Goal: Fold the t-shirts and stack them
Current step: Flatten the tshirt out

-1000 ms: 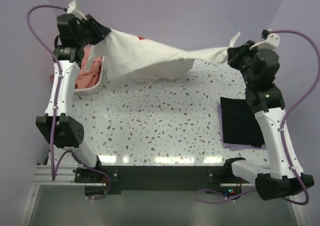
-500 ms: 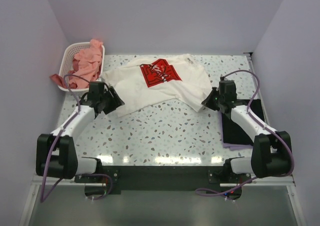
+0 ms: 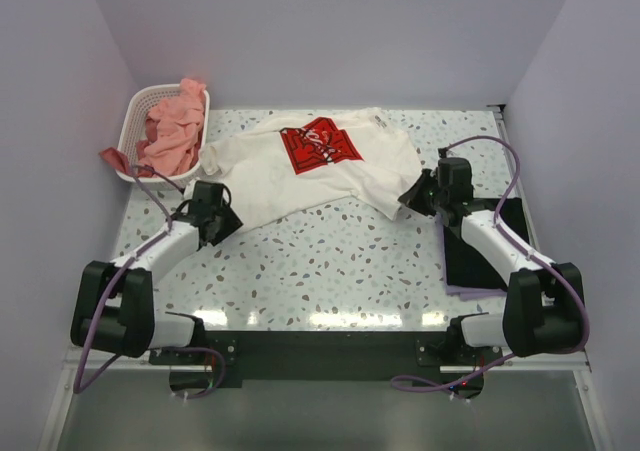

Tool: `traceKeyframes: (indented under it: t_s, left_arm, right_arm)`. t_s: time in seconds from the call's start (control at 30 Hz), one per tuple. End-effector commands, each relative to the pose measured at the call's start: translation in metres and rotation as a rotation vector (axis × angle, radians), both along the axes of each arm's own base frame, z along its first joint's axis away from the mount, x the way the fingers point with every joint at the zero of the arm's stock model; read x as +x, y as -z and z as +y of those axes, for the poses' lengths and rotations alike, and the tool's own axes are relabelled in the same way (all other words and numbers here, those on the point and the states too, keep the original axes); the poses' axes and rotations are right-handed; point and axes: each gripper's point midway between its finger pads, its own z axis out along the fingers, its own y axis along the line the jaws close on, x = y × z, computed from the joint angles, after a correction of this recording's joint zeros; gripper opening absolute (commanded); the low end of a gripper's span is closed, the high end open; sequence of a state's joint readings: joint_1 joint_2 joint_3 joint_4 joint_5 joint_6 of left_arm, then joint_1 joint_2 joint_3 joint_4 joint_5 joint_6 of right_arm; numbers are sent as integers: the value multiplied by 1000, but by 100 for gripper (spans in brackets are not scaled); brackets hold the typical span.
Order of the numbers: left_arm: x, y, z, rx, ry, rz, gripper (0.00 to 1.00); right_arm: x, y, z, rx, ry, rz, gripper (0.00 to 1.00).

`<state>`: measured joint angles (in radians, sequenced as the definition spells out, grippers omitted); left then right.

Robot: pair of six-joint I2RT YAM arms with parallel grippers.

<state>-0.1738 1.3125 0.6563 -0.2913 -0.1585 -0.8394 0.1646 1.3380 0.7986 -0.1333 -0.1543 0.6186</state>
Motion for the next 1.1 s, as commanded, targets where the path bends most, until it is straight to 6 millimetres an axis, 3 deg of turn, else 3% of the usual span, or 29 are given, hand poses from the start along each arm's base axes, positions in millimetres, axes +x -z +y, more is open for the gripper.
traceKeyframes:
  t_s: [0.0, 0.27, 0.4, 0.5, 0.53, 0.57, 0.67, 0.7, 0.77, 0.8, 0.87, 1.03, 1.07]
  left_arm:
    - [19, -3, -1, 14, -43, -43, 51]
    - [29, 18, -12, 17, -18, 7, 53]
    - [29, 24, -15, 38, -20, 23, 43]
    - [30, 29, -16, 42, -16, 42, 17]
    - [30, 27, -16, 43, -11, 41, 5]
    - [28, 26, -15, 50, -7, 48, 0]
    - [30, 4, -6, 90, -15, 16, 0]
    - [36, -14, -3, 98, -23, -27, 0]
    - [33, -29, 16, 147, -49, -34, 0]
    - [35, -47, 22, 146, -62, -78, 0]
    - [31, -60, 45, 151, -95, -99, 0]
    - [13, -84, 86, 137, -158, -160, 0]
    - [10, -85, 87, 143, -156, -160, 0]
  right_arm:
    - [17, -33, 8, 38, -17, -105, 0]
    - [17, -34, 8, 37, -18, -107, 0]
    - [16, -34, 8, 37, -16, -107, 0]
    - [15, -34, 8, 35, -19, -106, 0]
    - [15, -34, 8, 34, -19, -105, 0]
    - [14, -34, 7, 30, -19, -106, 0]
    - [12, -34, 6, 26, -19, -103, 0]
    - [9, -35, 6, 30, -23, -102, 0]
    - [5, -34, 9, 39, -32, -100, 0]
    - [1, -31, 10, 48, -39, -90, 0]
    - [-6, -32, 13, 64, -51, -94, 0]
    - [-49, -14, 34, 46, -97, -64, 0]
    - [-67, -9, 58, 58, -151, -50, 0]
